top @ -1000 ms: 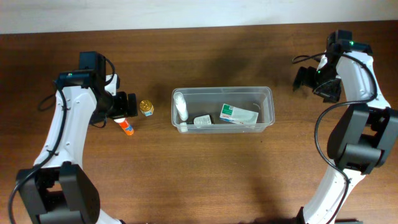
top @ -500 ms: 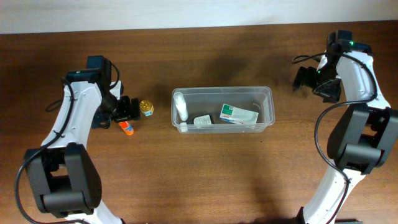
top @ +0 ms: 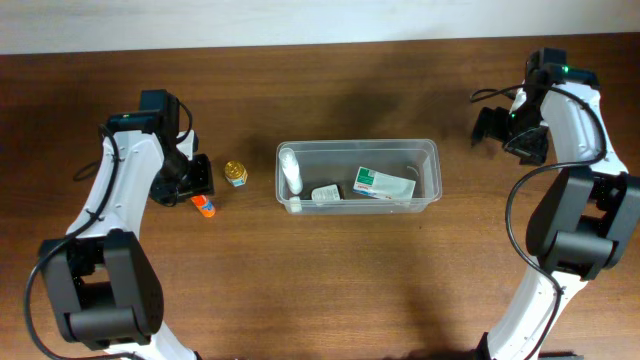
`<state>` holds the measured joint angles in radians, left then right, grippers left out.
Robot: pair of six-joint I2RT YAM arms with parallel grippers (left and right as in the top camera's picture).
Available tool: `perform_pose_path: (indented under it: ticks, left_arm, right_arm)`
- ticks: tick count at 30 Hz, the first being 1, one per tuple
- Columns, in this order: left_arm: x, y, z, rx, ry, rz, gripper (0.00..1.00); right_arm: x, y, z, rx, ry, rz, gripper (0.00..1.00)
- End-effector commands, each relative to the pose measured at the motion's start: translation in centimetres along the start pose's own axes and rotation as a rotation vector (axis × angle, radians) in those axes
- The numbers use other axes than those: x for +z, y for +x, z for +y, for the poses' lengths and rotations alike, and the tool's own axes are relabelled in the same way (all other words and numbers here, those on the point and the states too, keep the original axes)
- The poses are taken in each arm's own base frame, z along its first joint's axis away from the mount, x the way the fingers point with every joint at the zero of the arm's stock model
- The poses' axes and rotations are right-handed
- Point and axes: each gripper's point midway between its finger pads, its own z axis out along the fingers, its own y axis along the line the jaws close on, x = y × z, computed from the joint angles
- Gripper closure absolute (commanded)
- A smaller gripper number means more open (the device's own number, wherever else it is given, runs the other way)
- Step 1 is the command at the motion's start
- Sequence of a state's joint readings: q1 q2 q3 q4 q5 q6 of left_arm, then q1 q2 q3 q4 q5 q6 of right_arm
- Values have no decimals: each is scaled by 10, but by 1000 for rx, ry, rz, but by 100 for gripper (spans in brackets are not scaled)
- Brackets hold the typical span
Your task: Pack container
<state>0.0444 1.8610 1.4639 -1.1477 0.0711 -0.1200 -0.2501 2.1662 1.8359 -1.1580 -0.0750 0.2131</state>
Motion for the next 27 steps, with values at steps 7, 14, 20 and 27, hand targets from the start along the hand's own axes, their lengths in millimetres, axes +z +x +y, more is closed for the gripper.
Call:
perform_pose_path:
  ticks: [7,14,20,27]
  left_arm:
    - [3,8,-1,-2,6,36,59]
    - [3,8,-1,-2,7,35,65]
    - [3,7,-1,-2,7,34,70]
    - [-6,4,-2,-1,8,25,75]
  right_arm:
    - [-5,-1,-3,7,7,-12,2]
    - [-5,-1,-3,7,6,-12,2]
    - [-5,-1,-3,7,6,-12,2]
    - [-5,-1,-3,7,6,-12,2]
